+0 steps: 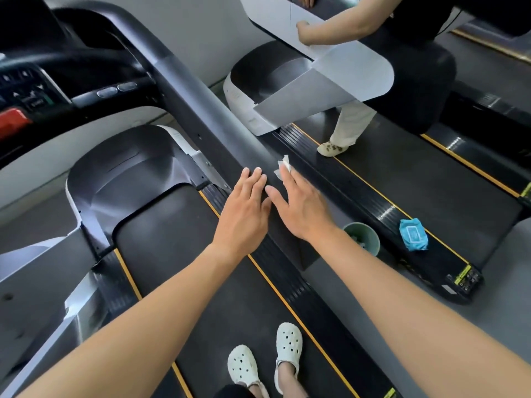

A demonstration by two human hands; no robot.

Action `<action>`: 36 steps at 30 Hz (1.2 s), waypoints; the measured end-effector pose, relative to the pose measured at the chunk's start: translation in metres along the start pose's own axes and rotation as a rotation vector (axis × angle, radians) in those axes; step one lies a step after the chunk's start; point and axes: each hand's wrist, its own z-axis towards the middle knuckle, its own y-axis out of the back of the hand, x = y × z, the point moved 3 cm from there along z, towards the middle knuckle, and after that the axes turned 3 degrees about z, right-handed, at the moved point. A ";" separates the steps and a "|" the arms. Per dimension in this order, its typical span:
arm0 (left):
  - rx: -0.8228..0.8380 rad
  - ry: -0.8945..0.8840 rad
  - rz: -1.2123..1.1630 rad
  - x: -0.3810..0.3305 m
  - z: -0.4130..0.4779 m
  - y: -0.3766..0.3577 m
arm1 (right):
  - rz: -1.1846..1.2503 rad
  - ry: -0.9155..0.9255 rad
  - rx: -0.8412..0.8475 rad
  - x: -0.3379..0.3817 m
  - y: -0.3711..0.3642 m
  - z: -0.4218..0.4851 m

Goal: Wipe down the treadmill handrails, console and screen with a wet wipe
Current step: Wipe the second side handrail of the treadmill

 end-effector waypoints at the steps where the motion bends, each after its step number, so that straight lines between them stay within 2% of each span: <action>1: 0.004 0.014 -0.004 0.001 0.001 -0.001 | 0.007 0.002 -0.003 0.000 0.000 0.000; 7: 0.030 0.076 -0.005 -0.003 0.005 -0.003 | 0.005 -0.041 -0.098 -0.006 -0.005 -0.033; 13: 0.018 0.041 0.034 -0.001 0.007 -0.003 | 0.108 -0.184 0.120 -0.002 0.007 0.017; 15: 0.022 0.048 0.041 -0.002 0.007 -0.004 | 0.161 -0.199 0.144 -0.005 0.009 0.017; 18: 0.029 0.060 0.057 -0.001 0.007 -0.006 | 0.245 -0.209 0.083 -0.016 0.007 -0.013; 21: 0.029 0.065 0.070 0.000 0.007 -0.009 | 0.222 -0.216 0.014 -0.027 0.004 -0.041; 29: -0.008 -0.001 0.091 0.003 0.005 -0.012 | 0.218 -0.089 -0.032 -0.006 0.003 -0.001; 33: -0.004 0.047 0.047 0.000 0.005 -0.012 | 0.224 -0.049 -0.092 -0.013 0.002 -0.020; 36: -0.005 0.045 0.073 0.000 0.006 -0.011 | 0.300 -0.071 -0.072 -0.023 0.004 -0.028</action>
